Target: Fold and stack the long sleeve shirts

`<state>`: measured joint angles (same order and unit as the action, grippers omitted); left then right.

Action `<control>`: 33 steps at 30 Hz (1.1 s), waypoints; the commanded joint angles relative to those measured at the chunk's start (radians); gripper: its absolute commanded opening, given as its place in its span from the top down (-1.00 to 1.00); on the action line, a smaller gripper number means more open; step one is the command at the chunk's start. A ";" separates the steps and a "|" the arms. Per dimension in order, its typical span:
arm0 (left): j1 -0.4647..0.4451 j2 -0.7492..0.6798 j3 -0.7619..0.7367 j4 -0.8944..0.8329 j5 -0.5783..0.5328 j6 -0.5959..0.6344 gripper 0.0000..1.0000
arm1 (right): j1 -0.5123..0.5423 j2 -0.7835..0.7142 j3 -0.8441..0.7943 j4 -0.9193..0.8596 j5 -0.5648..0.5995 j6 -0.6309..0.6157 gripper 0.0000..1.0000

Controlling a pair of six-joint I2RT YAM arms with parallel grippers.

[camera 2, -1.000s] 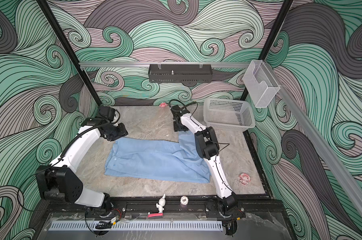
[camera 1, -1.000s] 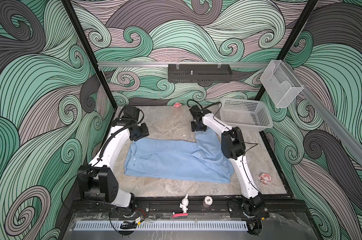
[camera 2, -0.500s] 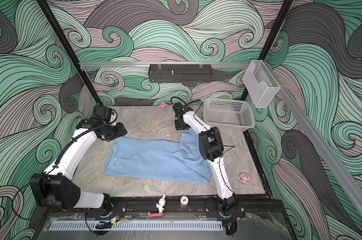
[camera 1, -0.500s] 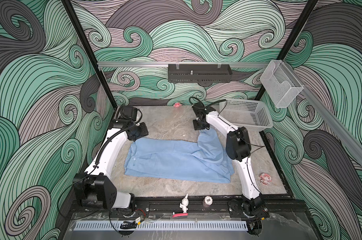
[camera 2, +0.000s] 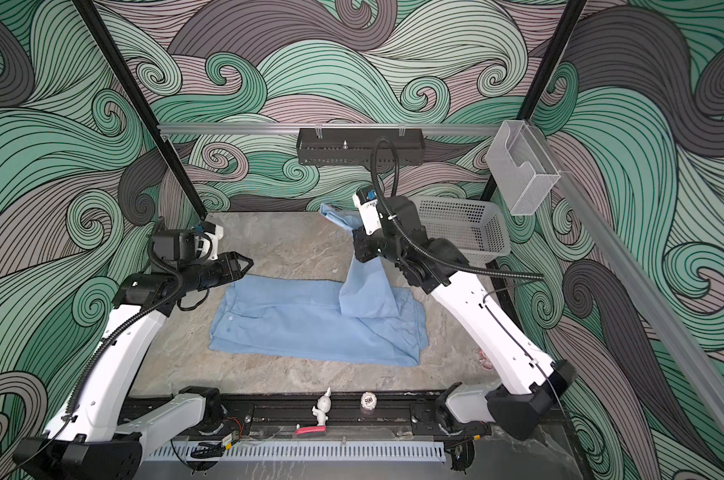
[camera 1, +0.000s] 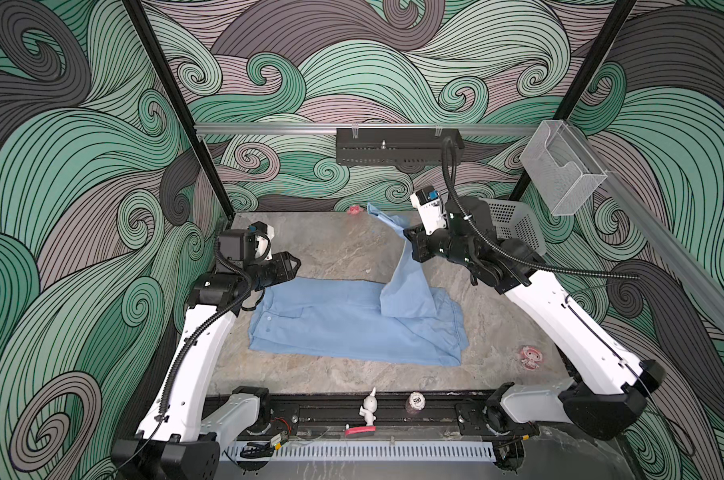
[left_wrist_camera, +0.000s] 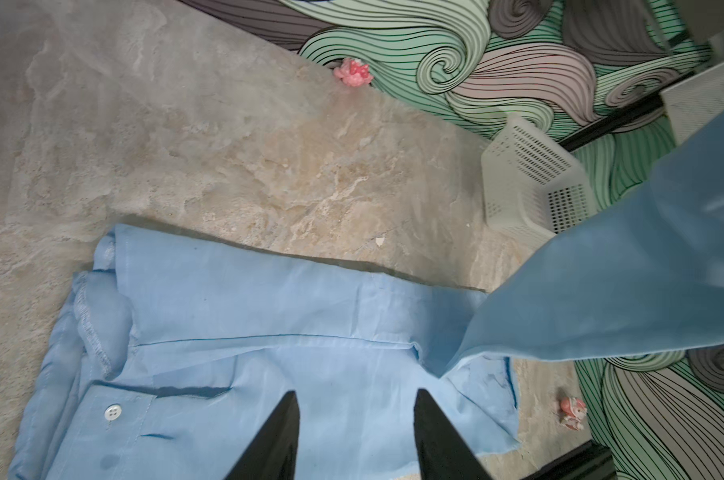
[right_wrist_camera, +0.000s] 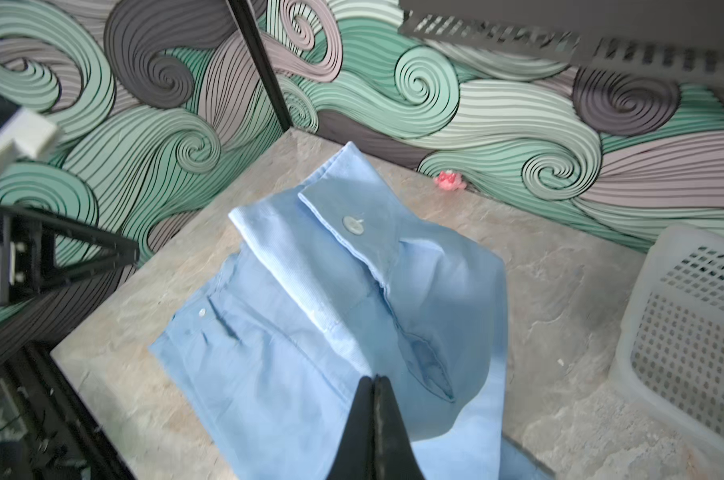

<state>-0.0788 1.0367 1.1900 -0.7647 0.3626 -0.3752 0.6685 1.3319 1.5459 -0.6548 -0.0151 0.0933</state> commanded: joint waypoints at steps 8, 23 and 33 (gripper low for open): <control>-0.001 -0.110 -0.151 0.077 0.188 -0.038 -0.01 | 0.139 -0.017 -0.397 0.146 -0.008 0.092 1.00; -0.060 -0.021 -0.432 0.293 0.387 -0.306 -0.56 | 0.221 -0.012 -0.715 0.504 0.014 0.154 1.00; -0.225 0.146 -0.612 0.811 0.447 -0.841 -0.64 | 0.221 -0.094 -0.804 0.642 0.045 0.117 1.00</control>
<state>-0.2852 1.1515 0.5919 -0.1734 0.7647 -0.9977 0.8883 1.2564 0.7597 -0.0837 0.0044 0.2203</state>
